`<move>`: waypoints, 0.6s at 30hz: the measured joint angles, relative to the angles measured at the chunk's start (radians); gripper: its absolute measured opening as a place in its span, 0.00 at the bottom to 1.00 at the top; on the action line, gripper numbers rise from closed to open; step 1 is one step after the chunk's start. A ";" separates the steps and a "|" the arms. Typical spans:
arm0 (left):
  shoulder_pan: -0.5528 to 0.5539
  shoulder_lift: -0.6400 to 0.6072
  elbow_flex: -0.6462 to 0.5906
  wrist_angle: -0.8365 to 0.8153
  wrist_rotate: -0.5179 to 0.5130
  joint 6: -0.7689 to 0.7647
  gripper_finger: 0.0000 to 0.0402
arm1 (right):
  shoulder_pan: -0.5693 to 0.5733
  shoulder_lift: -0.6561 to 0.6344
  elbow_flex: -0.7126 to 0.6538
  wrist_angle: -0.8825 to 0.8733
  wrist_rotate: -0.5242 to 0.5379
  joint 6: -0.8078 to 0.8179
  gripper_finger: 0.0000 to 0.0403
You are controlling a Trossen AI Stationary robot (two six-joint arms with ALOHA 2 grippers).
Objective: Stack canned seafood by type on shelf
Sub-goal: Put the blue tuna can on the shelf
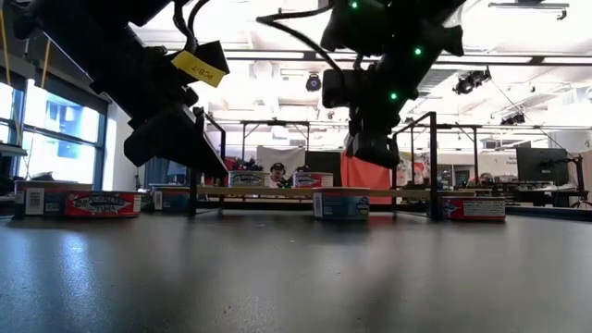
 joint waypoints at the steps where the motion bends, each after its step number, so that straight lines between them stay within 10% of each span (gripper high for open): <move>1: 0.000 0.000 0.000 0.000 0.000 0.000 0.04 | 0.002 -0.008 0.000 0.006 -0.040 -0.004 0.00; 12: -0.012 0.000 0.000 0.002 0.000 -0.001 0.04 | 0.019 -0.080 0.002 0.008 -0.580 0.052 0.20; 18: -0.012 0.000 0.000 0.003 0.000 -0.001 0.04 | 0.000 -0.057 -0.128 0.261 -0.485 -0.026 0.33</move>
